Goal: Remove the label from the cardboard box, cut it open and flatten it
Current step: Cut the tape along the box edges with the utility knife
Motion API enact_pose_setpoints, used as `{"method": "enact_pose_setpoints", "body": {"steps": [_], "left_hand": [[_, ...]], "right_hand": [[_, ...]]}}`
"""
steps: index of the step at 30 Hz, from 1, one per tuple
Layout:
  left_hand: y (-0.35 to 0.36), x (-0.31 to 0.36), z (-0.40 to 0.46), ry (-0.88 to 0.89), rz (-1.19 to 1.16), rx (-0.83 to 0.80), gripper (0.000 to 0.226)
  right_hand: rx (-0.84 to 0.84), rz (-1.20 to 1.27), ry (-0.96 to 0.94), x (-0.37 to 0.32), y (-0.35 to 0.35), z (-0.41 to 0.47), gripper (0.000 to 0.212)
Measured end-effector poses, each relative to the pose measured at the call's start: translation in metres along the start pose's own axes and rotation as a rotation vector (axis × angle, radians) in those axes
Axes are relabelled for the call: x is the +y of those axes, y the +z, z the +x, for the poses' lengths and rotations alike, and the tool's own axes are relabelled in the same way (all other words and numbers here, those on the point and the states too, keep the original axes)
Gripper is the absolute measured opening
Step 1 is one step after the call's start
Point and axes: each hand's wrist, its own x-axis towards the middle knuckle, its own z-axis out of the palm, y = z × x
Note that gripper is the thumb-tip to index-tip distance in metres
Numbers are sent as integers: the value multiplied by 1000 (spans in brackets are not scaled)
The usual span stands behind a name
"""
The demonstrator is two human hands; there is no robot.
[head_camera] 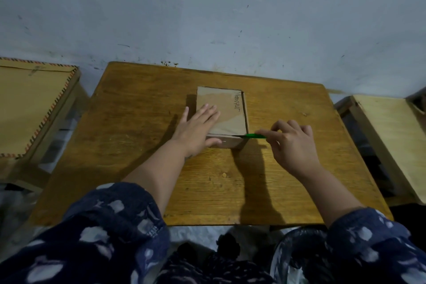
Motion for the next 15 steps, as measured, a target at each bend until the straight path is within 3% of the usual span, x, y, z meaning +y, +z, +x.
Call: {"method": "enact_pose_setpoints", "body": {"steps": [11,15], "left_hand": [[1,1,-1,-22,10,9,83],[1,-1,-2,-20,4,10,82]], "right_hand": [[3,90,132,19,-1,-12,31],[-94,326,396,31,1,-15,32]]}}
